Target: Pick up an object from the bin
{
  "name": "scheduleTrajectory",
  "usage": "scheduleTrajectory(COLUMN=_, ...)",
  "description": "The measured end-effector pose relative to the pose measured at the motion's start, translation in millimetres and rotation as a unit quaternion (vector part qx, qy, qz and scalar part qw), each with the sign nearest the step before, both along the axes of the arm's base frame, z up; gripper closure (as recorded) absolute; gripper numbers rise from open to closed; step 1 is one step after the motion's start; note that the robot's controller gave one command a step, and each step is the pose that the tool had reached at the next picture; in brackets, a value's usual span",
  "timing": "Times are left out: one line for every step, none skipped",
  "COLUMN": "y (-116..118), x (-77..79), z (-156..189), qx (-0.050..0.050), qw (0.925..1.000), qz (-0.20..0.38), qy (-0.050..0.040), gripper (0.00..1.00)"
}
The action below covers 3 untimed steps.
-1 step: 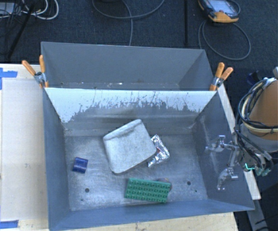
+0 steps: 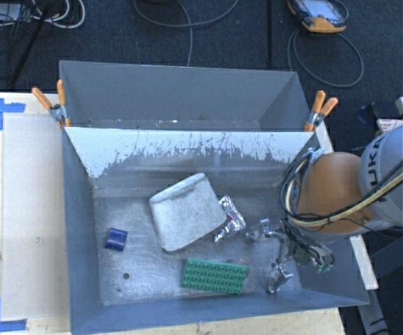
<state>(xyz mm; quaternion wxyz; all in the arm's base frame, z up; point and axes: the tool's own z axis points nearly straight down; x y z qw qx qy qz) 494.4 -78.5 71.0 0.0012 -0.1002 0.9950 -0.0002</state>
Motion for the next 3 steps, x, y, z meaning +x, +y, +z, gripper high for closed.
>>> scheduleTrajectory(y=75, x=-15.4, z=3, qx=0.001, qw=0.9961, qz=-0.088, qy=-0.0100, gripper=0.00)
scheduleTrajectory(y=76, x=-17.8, z=3, qx=0.001, qw=0.9963, qz=-0.086, qy=-0.0045, gripper=1.00)
scheduleTrajectory(y=79, x=-7.9, z=154, qx=0.001, qw=0.9952, qz=-0.098, qy=-0.0029, gripper=1.00)
